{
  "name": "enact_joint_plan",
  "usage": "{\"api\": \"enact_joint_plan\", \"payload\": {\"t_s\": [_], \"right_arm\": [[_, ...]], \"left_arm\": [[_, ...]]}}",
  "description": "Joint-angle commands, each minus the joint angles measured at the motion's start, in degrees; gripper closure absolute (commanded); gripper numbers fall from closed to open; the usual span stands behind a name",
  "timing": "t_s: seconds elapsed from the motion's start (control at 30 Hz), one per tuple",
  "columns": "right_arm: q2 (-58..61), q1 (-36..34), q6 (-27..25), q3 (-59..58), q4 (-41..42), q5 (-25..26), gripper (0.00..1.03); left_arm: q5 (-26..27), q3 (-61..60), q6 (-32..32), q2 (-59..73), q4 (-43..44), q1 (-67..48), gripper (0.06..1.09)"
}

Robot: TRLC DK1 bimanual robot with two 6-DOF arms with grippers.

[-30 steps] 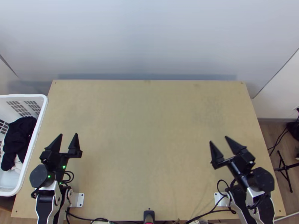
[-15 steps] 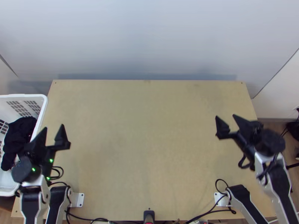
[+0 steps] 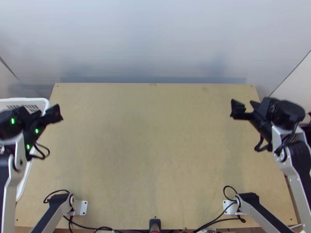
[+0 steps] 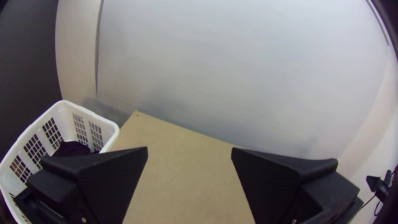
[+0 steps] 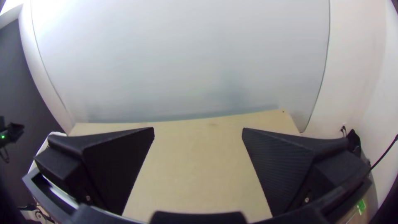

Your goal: Fold the t-shirt

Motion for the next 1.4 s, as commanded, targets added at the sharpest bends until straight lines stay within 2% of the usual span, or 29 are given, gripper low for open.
{"api": "enact_joint_plan", "payload": {"t_s": [0.0,0.3,0.5,0.63,0.83,0.93,1.13,1.37], "right_arm": [[7.98,-3.65,-1.21,8.41,-0.62,0.7,0.04],[16.24,-1.89,-4.19,12.89,-4.22,0.61,0.06],[16.59,3.82,-7.01,12.37,-4.84,-0.35,0.05],[16.94,7.16,-6.92,12.45,-4.92,-0.53,0.05],[18.08,12.17,-7.09,12.81,-5.72,-0.53,0.05],[18.79,13.4,-6.74,13.42,-5.72,-0.53,0.05],[19.4,14.19,-5.34,11.14,-5.63,-0.53,0.05],[18.96,14.36,-3.75,8.5,-5.19,-0.53,0.05]], "left_arm": [[0.44,11.27,-3.23,13.0,-4.19,-0.16,0.11],[0.35,14.52,5.73,22.93,-3.84,-4.47,0.11],[-0.09,15.84,5.64,26.97,-2.35,-3.59,0.11],[-0.09,15.23,7.66,27.59,-2.26,-1.65,0.11],[-0.18,19.97,13.29,32.51,-2.52,9.6,0.11],[-0.18,21.03,18.39,34.44,-1.12,14.52,0.11],[-6.33,20.68,23.13,39.54,1.08,23.39,0.11],[-6.77,23.58,28.05,49.91,1.08,33.94,0.11]]}}
